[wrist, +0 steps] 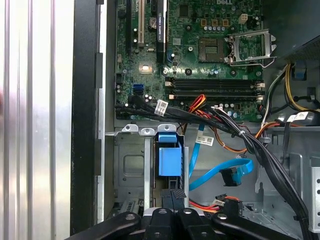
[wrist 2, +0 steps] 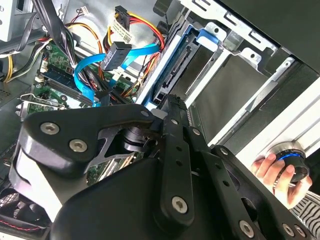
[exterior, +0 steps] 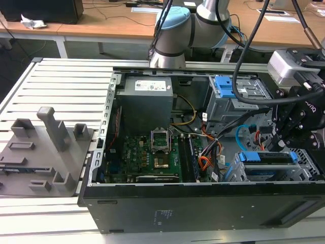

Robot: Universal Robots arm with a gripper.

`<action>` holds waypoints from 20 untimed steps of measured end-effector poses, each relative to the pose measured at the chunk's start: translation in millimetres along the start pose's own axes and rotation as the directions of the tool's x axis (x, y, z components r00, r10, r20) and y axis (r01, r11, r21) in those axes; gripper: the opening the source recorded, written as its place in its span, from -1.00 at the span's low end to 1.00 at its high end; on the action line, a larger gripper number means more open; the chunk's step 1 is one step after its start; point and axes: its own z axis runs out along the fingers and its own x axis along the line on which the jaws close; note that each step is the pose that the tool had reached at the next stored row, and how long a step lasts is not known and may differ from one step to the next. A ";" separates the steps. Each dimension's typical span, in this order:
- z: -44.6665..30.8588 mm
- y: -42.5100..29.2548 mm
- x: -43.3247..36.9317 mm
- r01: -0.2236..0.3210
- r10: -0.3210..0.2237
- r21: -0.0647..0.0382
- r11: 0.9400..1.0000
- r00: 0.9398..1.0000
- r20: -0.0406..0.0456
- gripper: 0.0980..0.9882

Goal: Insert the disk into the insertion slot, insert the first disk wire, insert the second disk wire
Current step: 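Insert the disk into the insertion slot, then insert the first disk wire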

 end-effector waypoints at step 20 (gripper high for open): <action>0.1 0.4 -32.2 0.000 0.000 0.000 1.000 1.000 -0.002 -0.41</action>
